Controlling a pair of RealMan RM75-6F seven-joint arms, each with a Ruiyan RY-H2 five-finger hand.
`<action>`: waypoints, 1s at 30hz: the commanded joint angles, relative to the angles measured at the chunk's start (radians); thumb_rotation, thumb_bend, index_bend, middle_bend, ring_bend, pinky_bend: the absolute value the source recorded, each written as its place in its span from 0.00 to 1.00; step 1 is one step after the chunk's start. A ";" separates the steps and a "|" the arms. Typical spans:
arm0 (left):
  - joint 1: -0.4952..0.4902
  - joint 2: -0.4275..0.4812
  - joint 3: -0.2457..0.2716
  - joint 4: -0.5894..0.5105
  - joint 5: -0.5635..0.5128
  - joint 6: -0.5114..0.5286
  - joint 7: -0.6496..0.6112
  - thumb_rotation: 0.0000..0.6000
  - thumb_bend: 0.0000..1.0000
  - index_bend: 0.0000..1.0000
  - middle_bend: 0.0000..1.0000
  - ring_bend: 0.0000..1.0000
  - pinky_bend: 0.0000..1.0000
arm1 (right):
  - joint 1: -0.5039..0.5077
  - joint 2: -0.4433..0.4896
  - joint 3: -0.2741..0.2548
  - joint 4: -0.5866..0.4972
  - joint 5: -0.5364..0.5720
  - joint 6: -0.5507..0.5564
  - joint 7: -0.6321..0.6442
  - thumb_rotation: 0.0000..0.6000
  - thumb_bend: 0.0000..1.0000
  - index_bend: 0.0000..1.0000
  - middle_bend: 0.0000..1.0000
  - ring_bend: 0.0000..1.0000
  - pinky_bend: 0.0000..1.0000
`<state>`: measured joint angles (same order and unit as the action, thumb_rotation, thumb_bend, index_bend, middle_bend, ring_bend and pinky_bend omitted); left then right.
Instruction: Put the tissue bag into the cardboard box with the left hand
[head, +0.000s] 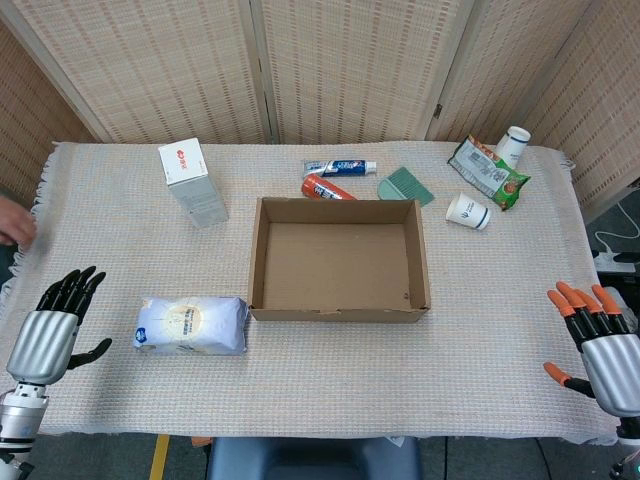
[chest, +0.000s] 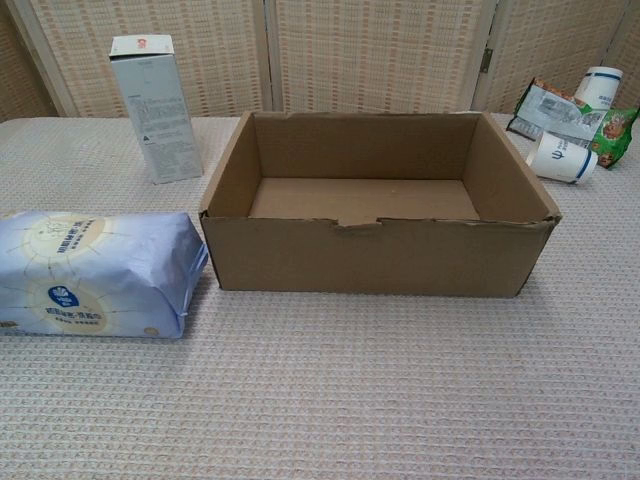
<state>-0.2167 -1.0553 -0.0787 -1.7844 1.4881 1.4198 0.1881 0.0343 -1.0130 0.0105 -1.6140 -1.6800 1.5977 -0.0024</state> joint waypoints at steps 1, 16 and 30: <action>0.000 0.000 -0.001 0.000 0.001 0.002 0.000 1.00 0.19 0.00 0.00 0.00 0.13 | 0.000 0.000 0.000 0.000 0.000 -0.001 0.000 1.00 0.00 0.06 0.03 0.00 0.00; -0.003 0.085 0.040 -0.057 0.021 -0.058 -0.010 1.00 0.19 0.00 0.00 0.00 0.10 | 0.003 -0.006 0.003 0.001 0.005 -0.007 -0.008 1.00 0.00 0.06 0.03 0.00 0.00; -0.058 0.085 0.076 -0.364 -0.143 -0.216 0.261 1.00 0.18 0.00 0.00 0.00 0.06 | 0.008 -0.006 -0.003 0.003 -0.002 -0.016 -0.004 1.00 0.00 0.06 0.03 0.00 0.00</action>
<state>-0.2615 -0.9343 -0.0035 -2.1129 1.3802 1.2129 0.3932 0.0423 -1.0198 0.0072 -1.6104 -1.6813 1.5808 -0.0071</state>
